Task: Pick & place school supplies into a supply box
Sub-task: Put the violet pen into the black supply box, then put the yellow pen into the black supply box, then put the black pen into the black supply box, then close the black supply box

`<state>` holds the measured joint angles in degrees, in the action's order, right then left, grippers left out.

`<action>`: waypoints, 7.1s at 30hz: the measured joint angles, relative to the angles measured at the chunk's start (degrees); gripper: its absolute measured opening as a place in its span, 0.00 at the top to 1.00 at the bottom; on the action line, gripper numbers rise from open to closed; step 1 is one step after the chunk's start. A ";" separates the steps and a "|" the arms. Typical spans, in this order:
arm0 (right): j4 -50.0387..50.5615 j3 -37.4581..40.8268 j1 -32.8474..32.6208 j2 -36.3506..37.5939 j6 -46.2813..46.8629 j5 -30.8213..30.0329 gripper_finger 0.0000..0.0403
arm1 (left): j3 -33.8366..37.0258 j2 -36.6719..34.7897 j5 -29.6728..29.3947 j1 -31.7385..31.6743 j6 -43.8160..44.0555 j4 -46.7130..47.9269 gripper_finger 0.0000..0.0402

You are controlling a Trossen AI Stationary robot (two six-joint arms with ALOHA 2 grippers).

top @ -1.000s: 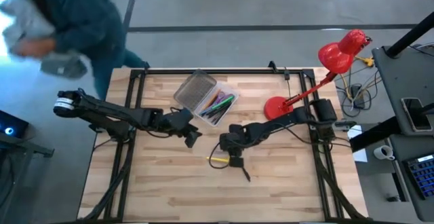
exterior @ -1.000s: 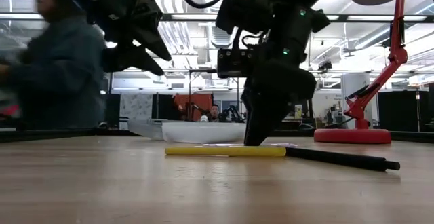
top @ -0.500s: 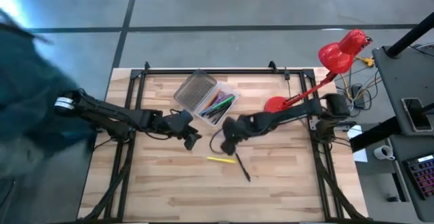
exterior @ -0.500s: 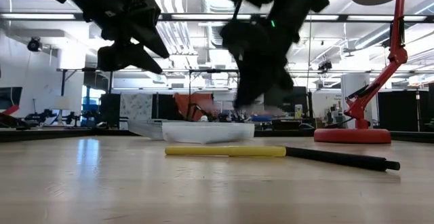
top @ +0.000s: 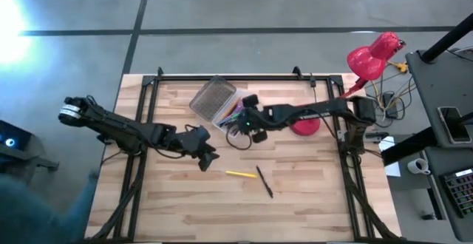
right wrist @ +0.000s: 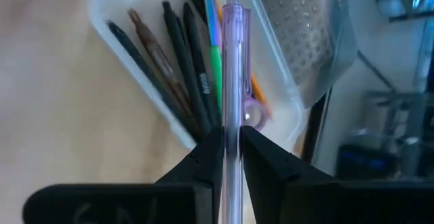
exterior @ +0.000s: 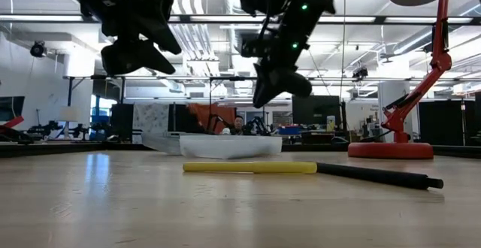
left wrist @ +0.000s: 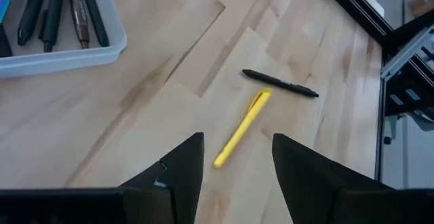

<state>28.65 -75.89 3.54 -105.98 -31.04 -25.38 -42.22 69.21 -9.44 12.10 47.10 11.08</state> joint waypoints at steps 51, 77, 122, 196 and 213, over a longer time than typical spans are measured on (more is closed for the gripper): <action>30.31 8.56 -26.78 10.35 84.21 9.17 0.58 | -12.74 29.93 9.03 3.71 -35.15 -9.22 0.60; 29.26 11.62 -34.89 10.26 99.96 8.78 0.60 | -21.59 42.86 7.11 2.63 -40.09 -3.35 0.95; 12.47 12.68 -25.28 10.26 110.39 7.41 0.67 | -16.97 23.47 4.57 -29.75 -19.64 3.18 0.79; -4.00 -2.92 7.59 -2.00 120.71 6.73 0.86 | 8.52 -24.10 -36.56 -4.26 17.26 26.14 0.63; -6.12 -2.96 8.27 -1.96 97.13 13.72 0.69 | 11.57 -23.07 -3.81 -46.75 -6.20 11.35 0.63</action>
<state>22.53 -78.85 11.80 -107.94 66.09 -11.67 -30.65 46.14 -13.25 -34.66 40.90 22.43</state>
